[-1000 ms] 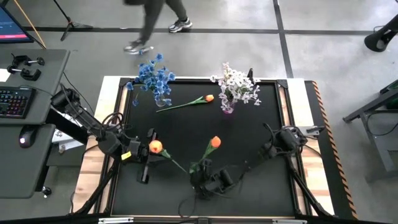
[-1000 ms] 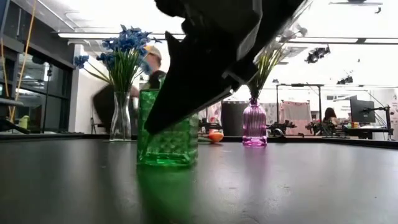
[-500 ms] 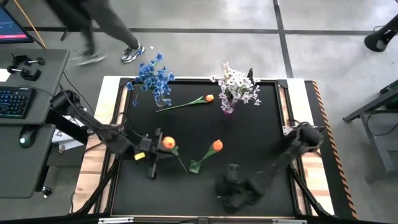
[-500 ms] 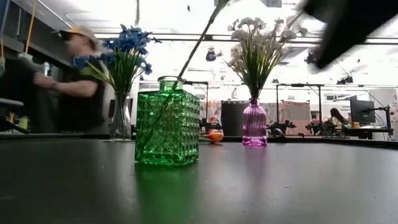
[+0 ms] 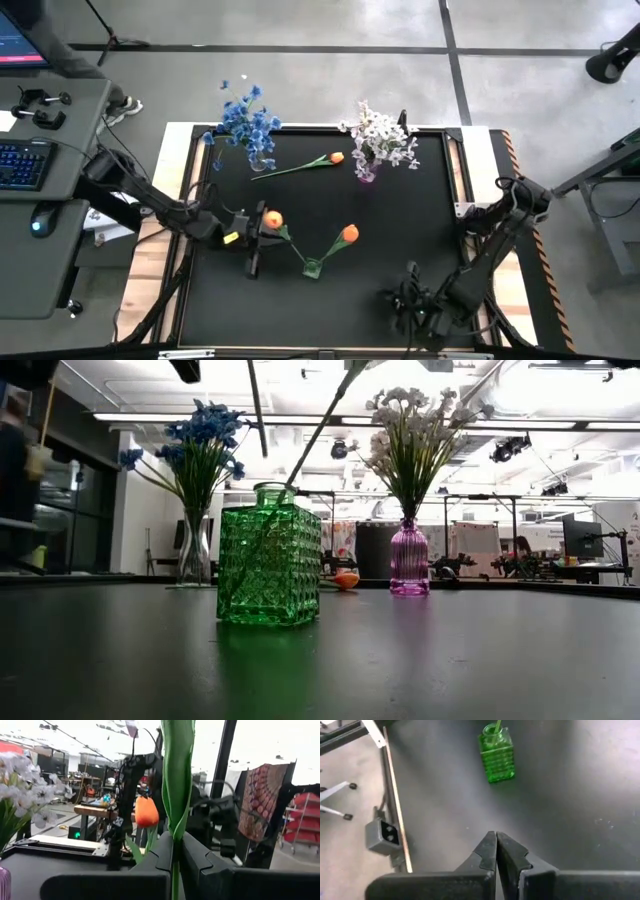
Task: Sort flowers into vase by color
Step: Put the bottom orange flower into the green vase
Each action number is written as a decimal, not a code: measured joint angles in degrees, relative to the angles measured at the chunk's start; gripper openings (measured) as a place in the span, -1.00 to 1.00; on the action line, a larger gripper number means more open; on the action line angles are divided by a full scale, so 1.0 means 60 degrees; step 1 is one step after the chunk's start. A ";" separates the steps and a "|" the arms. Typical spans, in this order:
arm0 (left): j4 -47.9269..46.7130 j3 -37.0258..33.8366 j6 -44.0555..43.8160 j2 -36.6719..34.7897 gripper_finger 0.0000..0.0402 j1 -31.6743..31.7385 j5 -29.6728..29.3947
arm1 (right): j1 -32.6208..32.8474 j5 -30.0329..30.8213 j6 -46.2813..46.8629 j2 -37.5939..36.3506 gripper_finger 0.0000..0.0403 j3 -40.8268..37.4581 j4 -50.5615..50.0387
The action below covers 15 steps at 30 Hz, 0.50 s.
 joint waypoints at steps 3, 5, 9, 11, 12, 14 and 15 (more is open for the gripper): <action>-0.0030 0.0000 0.0014 0.0235 -1.00 0.0298 0.0313 | -0.0230 -0.0012 -0.0287 -0.0002 -1.00 0.0000 0.0094; -0.0025 -0.0007 0.0091 0.0305 -1.00 0.0392 0.0391 | -0.0336 -0.0025 -0.0479 0.0002 -1.00 0.0000 0.0148; 0.0004 -0.0007 0.0141 0.0338 -1.00 0.0542 0.0442 | -0.0428 -0.0036 -0.0545 -0.0001 -1.00 0.0000 0.0154; 0.0004 -0.0007 0.0079 0.0338 -1.00 0.0613 0.0726 | -0.0443 -0.0051 -0.0551 0.0002 -1.00 0.0000 0.0157; -0.0003 -0.0007 0.0007 0.0338 -1.00 0.0647 0.0915 | -0.0443 -0.0055 -0.0551 0.0002 -1.00 0.0000 0.0153; -0.0073 -0.0007 -0.0216 0.0338 -1.00 0.0656 0.1139 | -0.0443 -0.0058 -0.0565 0.0002 -1.00 0.0000 0.0146; -0.0174 -0.0007 -0.0329 0.0338 -1.00 0.0656 0.1177 | -0.0443 -0.0055 -0.0565 -0.0001 -1.00 0.0000 0.0135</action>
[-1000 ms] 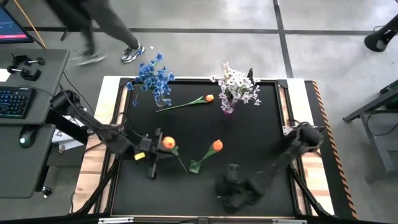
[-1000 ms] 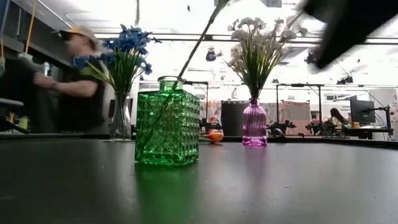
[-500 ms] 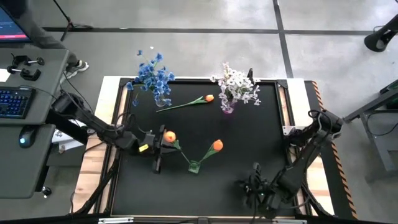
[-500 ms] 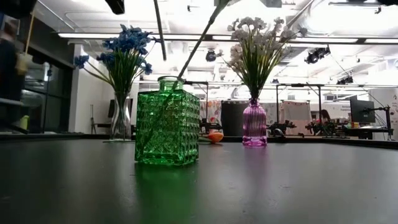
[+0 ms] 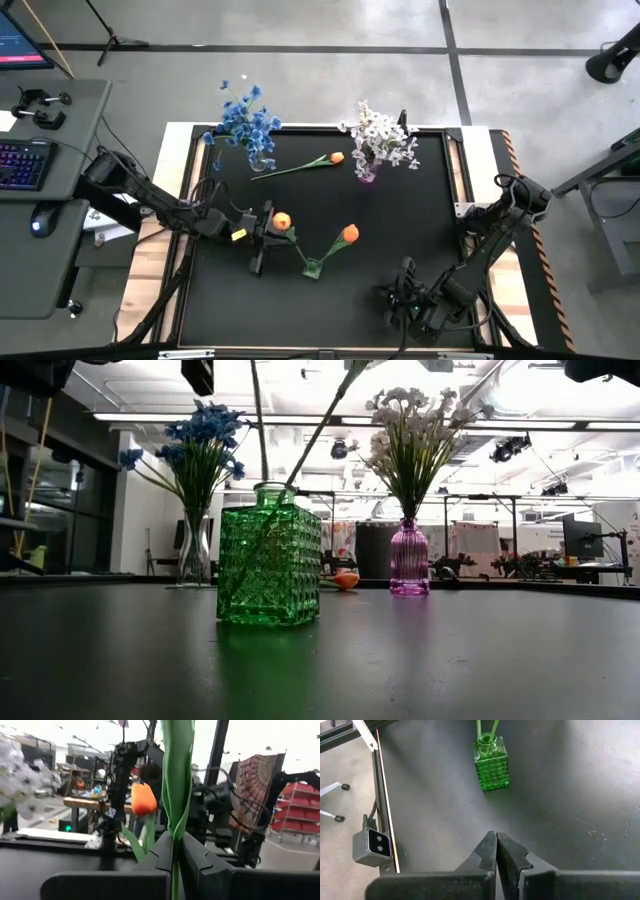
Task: Sort flowers into vase by color
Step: Put the bottom orange flower into the green vase
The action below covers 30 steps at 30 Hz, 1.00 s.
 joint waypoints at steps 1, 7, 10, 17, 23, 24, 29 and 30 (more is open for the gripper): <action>-0.0106 0.0000 -0.0070 0.0026 -1.00 -0.0004 0.0007 | 0.0000 0.0000 -0.0003 0.0003 -1.00 0.0000 -0.0035; -0.0384 0.0002 -0.0018 0.0300 -1.00 -0.0070 -0.0117 | 0.0000 -0.0003 -0.0003 0.0003 -1.00 0.0000 -0.0070; -0.0323 -0.0004 0.0096 0.0284 -1.00 0.0017 -0.0345 | 0.0000 -0.0022 -0.0003 0.0003 -1.00 0.0000 -0.0078; -0.0256 -0.0004 0.0018 0.0284 -1.00 -0.0022 -0.0247 | 0.0000 -0.0229 0.0019 0.0003 -1.00 0.0000 -0.0046; 0.0790 0.0000 -0.0061 0.0276 -1.00 -0.0414 0.0120 | -0.0543 -0.1850 -0.1224 0.0292 -1.00 0.0011 0.1618; 0.0982 0.0000 -0.0061 0.0276 -1.00 -0.0509 0.0127 | -0.0709 -0.2396 -0.1913 0.0466 -1.00 0.0011 0.2180; 0.1322 0.0000 -0.0061 0.0146 -1.00 -0.0908 0.0118 | -0.1533 -0.3439 -0.4037 0.1692 -1.00 0.0015 0.5112; 0.1321 0.0000 -0.0061 0.0133 -1.00 -0.0984 0.0096 | -0.1682 -0.3438 -0.4185 0.1946 -1.00 0.0015 0.5499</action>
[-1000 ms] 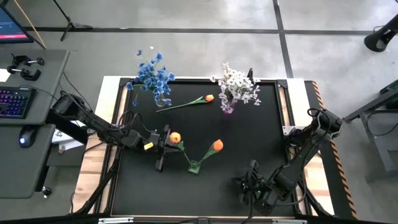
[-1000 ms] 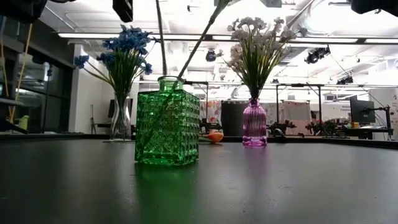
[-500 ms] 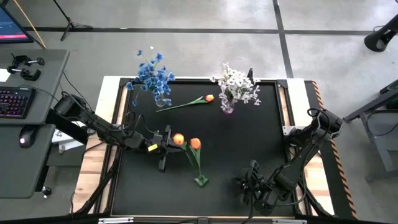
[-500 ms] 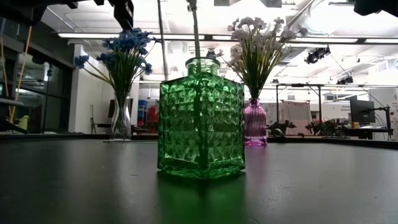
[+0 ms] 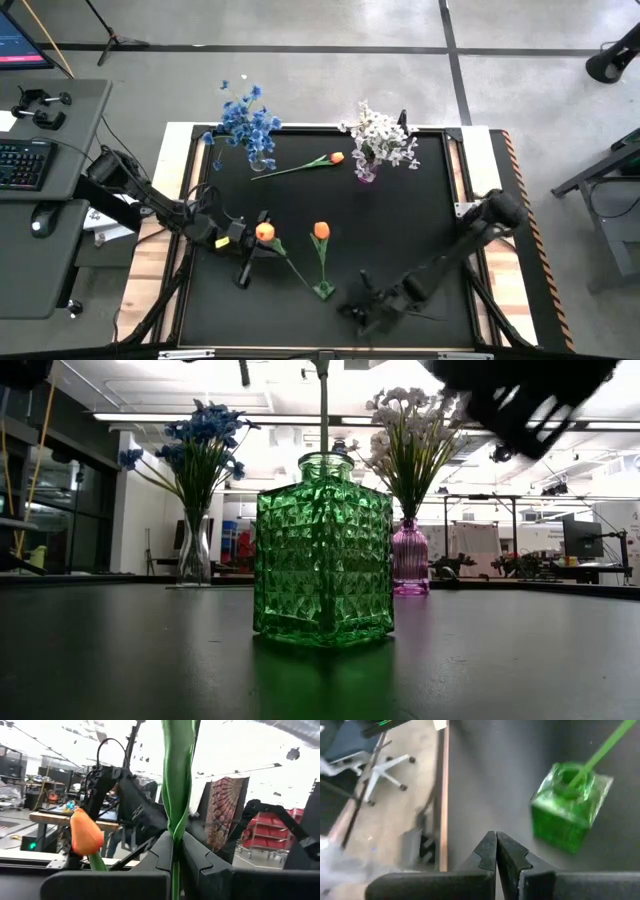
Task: Sort flowers into vase by color
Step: Put the bottom orange flower into the green vase
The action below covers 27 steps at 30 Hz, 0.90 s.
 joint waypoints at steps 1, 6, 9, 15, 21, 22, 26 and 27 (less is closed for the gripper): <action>0.0005 0.0000 -0.0001 -0.0006 -1.00 -0.0072 -0.0087 | -0.0139 0.0007 -0.0119 0.0227 -1.00 0.0000 0.0255; -0.0069 0.0000 -0.0004 -0.0006 -1.00 -0.0324 -0.0673 | -0.0700 0.0177 -0.0291 0.0829 -1.00 0.0000 0.0372; -0.0069 0.0000 0.0000 -0.0006 -1.00 -0.0375 -0.1002 | -0.1042 0.0219 -0.0576 0.0887 -1.00 0.0000 0.0697; -0.0069 0.0000 0.0329 -0.0006 -1.00 -0.0375 -0.1595 | -0.1845 0.0292 -0.1519 0.0887 -1.00 0.0000 0.1736; -0.0089 0.0000 0.0579 -0.0006 -1.00 -0.0342 -0.1799 | -0.2005 -0.0322 -0.2212 0.0566 -1.00 0.0000 0.1786; -0.0112 0.0000 0.0578 -0.0006 -1.00 -0.0342 -0.1800 | -0.1920 -0.0479 -0.2217 0.0436 -1.00 0.0000 0.1666; -0.0207 0.0004 0.0576 -0.0006 -1.00 -0.0342 -0.1878 | -0.1333 -0.0716 -0.2139 -0.0170 -1.00 0.0000 0.0801; -0.0222 0.0004 0.0579 -0.0006 -1.00 -0.0342 -0.1890 | -0.1148 -0.0703 -0.1995 -0.0328 -1.00 0.0000 0.0493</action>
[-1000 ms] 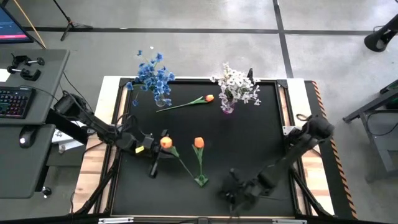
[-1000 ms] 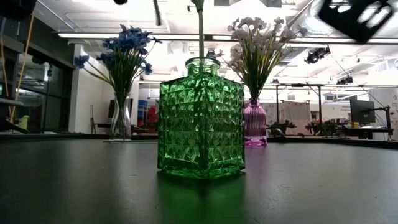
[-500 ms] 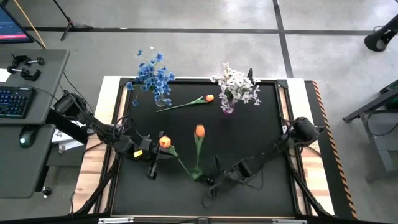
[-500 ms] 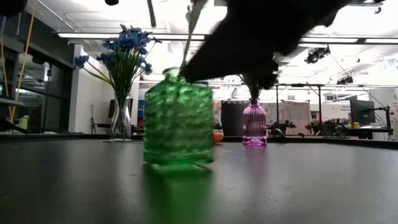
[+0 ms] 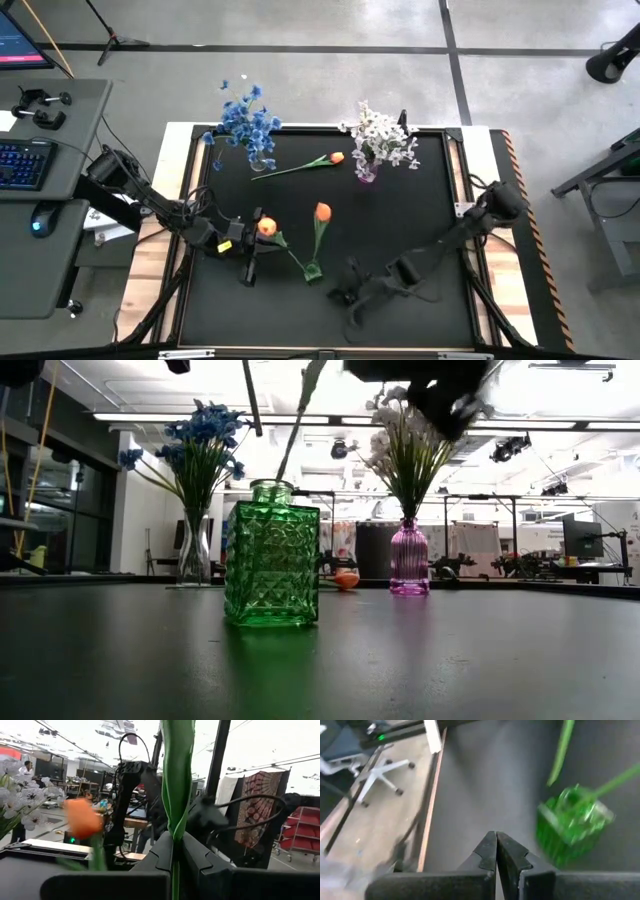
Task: Sort flowers into vase by color
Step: Put the bottom orange flower into the green vase
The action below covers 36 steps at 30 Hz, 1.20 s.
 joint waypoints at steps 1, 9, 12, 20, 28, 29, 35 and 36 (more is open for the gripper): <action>-0.0044 0.0000 0.0017 0.0000 -1.00 0.0000 -0.0059 | 0.0164 0.0043 0.0201 -0.0146 -1.00 0.0000 -0.0328; -0.0724 0.0004 -0.0033 0.0007 -1.00 0.0218 -0.0746 | 0.1266 0.1282 0.1850 -0.0424 -1.00 0.0000 -0.1493; -0.0694 0.0004 -0.0076 0.0007 -1.00 0.0287 -0.0739 | 0.1376 0.1588 0.2176 -0.0403 -1.00 0.0000 -0.1597; -0.0448 0.0004 -0.0525 0.0007 -1.00 0.0306 0.0013 | 0.1395 0.1701 0.2187 -0.0398 -1.00 0.0000 -0.1723; -0.0337 0.0004 -0.0602 0.0400 -1.00 0.0588 -0.0143 | 0.1395 0.1695 0.2208 -0.0394 -1.00 0.0000 -0.1792; -0.0363 0.0004 -0.0599 0.0455 -1.00 0.0626 -0.0055 | 0.1395 0.1696 0.2209 -0.0394 -1.00 0.0000 -0.1791; -0.0350 0.0004 -0.0596 0.0655 -1.00 0.0616 -0.0043 | 0.1395 0.1694 0.2209 -0.0394 -1.00 0.0000 -0.1792; -0.0350 0.0004 -0.0594 0.0685 -1.00 0.0616 -0.0046 | 0.1395 0.1690 0.2212 -0.0394 -1.00 0.0000 -0.1792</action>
